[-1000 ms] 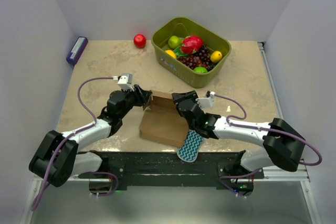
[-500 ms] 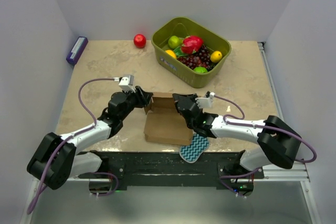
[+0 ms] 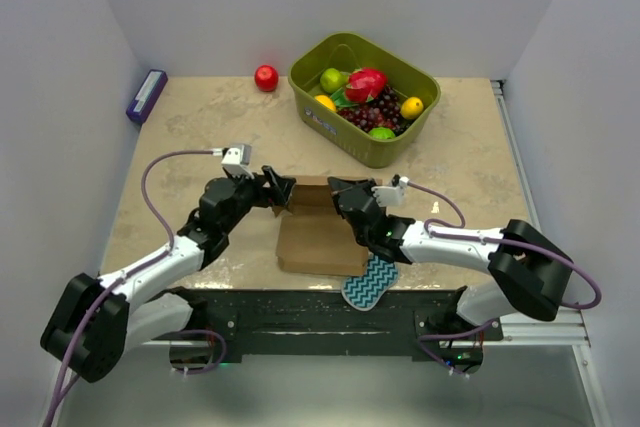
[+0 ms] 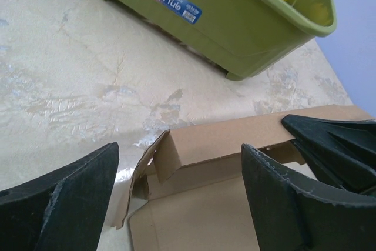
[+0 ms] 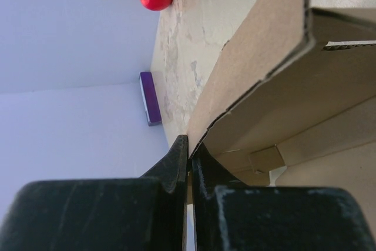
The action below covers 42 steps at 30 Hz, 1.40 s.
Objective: Fold the paper box
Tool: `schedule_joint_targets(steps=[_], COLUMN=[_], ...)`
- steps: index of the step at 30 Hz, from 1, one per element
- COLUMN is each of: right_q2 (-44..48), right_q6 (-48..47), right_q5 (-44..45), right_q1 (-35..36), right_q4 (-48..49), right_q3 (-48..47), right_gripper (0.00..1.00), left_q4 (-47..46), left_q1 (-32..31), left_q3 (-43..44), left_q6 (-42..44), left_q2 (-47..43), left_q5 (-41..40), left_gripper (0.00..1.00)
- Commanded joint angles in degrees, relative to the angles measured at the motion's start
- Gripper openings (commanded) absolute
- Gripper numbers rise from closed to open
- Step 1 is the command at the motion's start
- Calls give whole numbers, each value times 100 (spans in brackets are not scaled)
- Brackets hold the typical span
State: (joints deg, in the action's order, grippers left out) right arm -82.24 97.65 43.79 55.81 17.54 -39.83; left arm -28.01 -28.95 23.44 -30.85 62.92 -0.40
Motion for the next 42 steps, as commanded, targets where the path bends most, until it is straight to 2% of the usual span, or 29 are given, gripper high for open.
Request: schedule_joint_targets(steps=[1,8,14,18,21,24,30,36,42], right_q2=[32,129,252,322,314,252,164,173,138], right_q6=[-263,-474,-659,-641,-633,-615,-589,-580,-571], right_q5=[332,314,332,314,297,235,165,200,182], right_q1=[0,-9,-26,-26,-35,-35,-26,-26,-35], right_q4=[-137,47,171,232,250,259,259,188,162], right_q3=[178,424,512,599,600,582,538,512,494], right_gripper=[0,0,0,0,0,0,0,0,0], left_q4=[269,990,1000,877,763,403,164,147,-3], left_q1=[3,687,970,970,953,935,742,522,346], left_q3=[64,-182,-305,-103,3,-59,-103,-121,-261], left_q6=[220,-44,-27,202,334,466,677,817,844], left_q2=[-691,-1299,-606,332,694,749,775,731,564], left_q5=[-310,-1058,-1085,-559,-146,381,831,866,841], left_gripper=[92,94,93,90,87,86,79,72,71])
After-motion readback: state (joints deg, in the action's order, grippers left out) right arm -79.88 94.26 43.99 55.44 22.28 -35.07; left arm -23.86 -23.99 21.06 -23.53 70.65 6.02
